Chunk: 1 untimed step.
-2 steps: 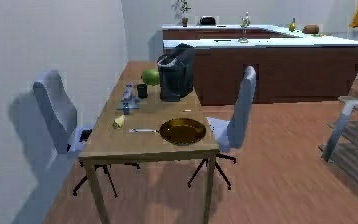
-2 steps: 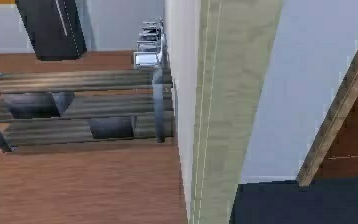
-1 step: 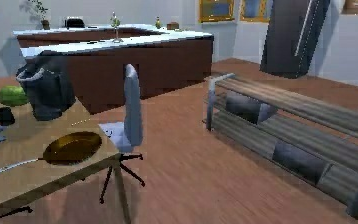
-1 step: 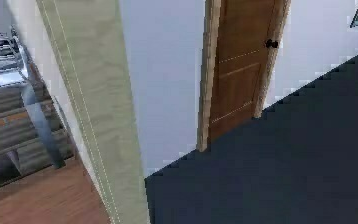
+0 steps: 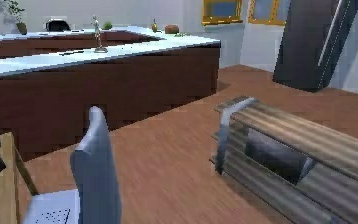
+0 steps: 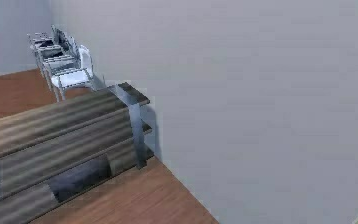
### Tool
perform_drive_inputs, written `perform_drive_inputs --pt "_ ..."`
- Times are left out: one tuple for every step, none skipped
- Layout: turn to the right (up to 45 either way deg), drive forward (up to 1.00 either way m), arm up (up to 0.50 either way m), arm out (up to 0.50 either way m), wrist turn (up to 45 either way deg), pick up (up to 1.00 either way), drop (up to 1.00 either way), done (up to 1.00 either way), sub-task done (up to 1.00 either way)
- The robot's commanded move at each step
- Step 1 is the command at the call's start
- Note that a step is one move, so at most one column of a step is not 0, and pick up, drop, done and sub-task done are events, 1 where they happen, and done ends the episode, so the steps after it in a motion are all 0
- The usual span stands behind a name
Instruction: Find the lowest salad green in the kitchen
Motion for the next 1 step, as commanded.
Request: perform_drive_inputs --pt "15.0 0.0 0.0 0.0 0.0 0.0 0.0 0.0 0.0"
